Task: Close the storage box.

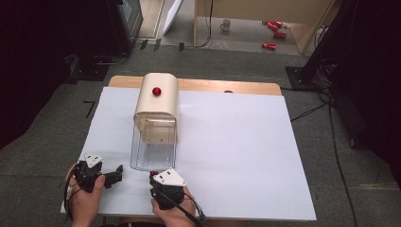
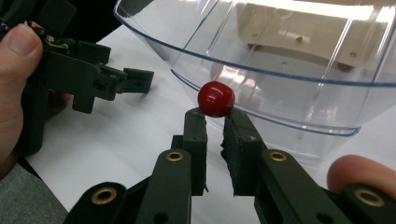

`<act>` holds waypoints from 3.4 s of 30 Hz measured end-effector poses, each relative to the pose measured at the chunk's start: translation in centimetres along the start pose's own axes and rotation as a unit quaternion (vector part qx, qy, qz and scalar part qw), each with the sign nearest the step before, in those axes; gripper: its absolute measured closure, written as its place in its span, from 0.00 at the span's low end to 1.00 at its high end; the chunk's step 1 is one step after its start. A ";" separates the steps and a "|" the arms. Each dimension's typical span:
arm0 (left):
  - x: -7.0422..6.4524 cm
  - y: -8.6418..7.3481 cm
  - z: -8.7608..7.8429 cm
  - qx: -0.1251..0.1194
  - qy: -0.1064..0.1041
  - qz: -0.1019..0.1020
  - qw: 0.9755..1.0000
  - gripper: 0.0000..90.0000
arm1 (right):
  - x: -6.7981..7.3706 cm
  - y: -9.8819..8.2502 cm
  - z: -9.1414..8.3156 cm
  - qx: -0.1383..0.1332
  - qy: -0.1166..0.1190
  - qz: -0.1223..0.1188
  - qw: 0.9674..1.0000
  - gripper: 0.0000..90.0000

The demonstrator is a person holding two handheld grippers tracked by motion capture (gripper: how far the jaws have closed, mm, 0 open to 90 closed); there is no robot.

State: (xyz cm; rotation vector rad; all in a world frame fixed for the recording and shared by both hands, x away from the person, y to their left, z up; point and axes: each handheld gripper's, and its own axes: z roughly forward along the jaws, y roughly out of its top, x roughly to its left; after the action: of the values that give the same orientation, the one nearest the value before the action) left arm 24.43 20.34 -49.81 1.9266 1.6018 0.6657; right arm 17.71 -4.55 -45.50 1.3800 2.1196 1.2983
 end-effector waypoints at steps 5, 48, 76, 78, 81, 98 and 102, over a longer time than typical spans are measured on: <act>0.0 0.0 0.0 0.000 0.000 0.000 1.000 0.00 | -0.1 0.8 -0.6 -0.008 -0.001 -0.002 1.000 0.91; 0.0 0.0 0.0 0.001 -0.001 -0.001 1.000 0.00 | -2.8 8.2 1.8 -0.030 -0.034 -0.012 0.999 0.92; 0.0 0.0 0.0 0.000 -0.001 -0.001 1.000 0.00 | -3.7 9.7 3.3 -0.032 -0.035 -0.016 0.999 0.47; 0.0 0.0 0.0 0.001 -0.001 0.000 1.000 0.00 | -3.5 9.5 3.1 -0.024 -0.038 -0.021 0.999 0.28; 0.0 0.1 0.0 0.001 -0.001 0.000 1.000 0.00 | -3.3 9.3 2.9 -0.009 -0.033 -0.013 0.999 0.09; 0.0 0.0 0.0 0.000 0.000 -0.001 1.000 0.00 | -2.1 5.5 1.2 0.015 -0.032 -0.009 0.999 0.00; 0.0 0.0 0.0 0.000 0.000 -0.001 1.000 0.00 | -2.0 4.8 0.9 0.015 -0.032 -0.009 0.999 0.00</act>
State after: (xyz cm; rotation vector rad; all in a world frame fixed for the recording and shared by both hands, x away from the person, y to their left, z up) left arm 24.48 20.33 -49.81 1.9253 1.6026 0.6648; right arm 22.06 -5.11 -42.53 1.3931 2.1123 1.2026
